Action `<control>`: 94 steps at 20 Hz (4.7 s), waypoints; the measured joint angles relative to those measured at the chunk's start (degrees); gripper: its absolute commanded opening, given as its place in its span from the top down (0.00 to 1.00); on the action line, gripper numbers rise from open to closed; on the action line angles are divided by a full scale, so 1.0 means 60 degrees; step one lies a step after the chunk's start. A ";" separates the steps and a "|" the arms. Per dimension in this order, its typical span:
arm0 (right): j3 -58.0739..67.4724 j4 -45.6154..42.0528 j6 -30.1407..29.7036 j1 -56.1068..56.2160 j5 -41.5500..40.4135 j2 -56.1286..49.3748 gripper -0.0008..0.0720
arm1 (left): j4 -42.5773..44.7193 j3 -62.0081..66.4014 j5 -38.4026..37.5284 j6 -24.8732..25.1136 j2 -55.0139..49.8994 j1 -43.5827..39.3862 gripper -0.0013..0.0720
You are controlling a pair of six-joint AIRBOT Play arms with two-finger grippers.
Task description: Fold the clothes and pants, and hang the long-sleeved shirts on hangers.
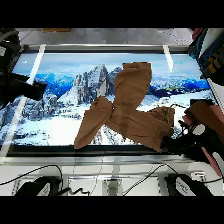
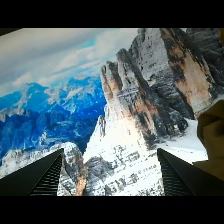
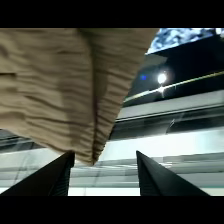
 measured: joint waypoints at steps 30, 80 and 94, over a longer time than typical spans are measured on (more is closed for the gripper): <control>0.0004 0.4113 -0.3173 -0.0004 -0.2116 -0.0863 0.32 | -0.1410 -0.2058 -0.1395 -0.2754 -0.2466 0.0175 0.20; 0.0346 0.4251 -0.2958 -0.0004 -0.1749 -0.1308 0.94 | -0.3934 -0.8087 -0.0951 -0.1938 0.1253 0.0477 0.34; 0.0346 0.4295 -0.2987 -0.0004 -0.1803 -0.1308 0.94 | -0.4237 -0.8444 -0.0164 -0.0565 0.0634 -0.0397 0.25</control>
